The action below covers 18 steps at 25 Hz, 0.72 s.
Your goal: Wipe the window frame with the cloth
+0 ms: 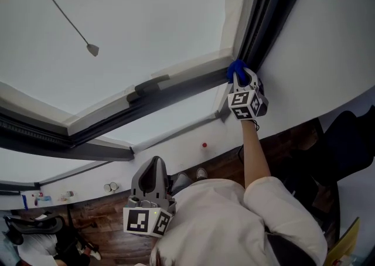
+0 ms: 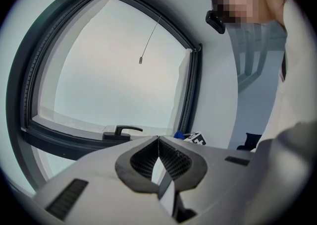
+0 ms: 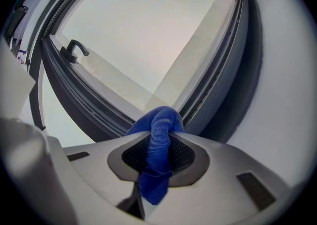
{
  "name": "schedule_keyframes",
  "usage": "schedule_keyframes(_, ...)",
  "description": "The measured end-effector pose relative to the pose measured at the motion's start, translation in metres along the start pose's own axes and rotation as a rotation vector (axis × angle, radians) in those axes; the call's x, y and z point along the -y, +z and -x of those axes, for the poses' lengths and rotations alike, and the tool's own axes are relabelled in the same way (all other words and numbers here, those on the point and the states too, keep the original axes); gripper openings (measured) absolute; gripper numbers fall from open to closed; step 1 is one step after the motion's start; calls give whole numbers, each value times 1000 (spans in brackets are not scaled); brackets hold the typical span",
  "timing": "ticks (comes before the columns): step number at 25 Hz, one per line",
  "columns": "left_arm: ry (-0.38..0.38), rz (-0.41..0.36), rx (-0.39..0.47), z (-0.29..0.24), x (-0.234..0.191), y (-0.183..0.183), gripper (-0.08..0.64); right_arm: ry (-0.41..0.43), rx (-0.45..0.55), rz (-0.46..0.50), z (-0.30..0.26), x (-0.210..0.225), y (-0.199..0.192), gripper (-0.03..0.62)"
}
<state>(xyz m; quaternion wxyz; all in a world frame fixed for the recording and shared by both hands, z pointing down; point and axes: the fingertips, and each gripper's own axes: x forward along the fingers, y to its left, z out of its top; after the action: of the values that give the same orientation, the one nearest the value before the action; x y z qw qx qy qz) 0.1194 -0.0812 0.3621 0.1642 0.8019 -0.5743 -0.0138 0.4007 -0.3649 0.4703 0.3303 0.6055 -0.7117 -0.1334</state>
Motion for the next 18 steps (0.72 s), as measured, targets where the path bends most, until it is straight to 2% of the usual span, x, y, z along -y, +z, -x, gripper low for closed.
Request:
schedule_keyframes(4,-7,4,-6,9,-7,0,9,-3,-27,1,-4,-3,-4,87)
schedule_keyframes(8,1,12,-19,23,-20,2,9,32,-63,-54,1,-1,1,87)
schedule_keyframes(13,3,7,-34,32,-33,9,9,-4,99,-99,27,11,48,87)
schedule_keyframes(15,-3,4,-36,34,-35,10,9,5,108,-86,23,11,55,87)
schedule_keyframes(18,14,13,-45,40,-41,7,9,29,64,-63,3,6,52,87)
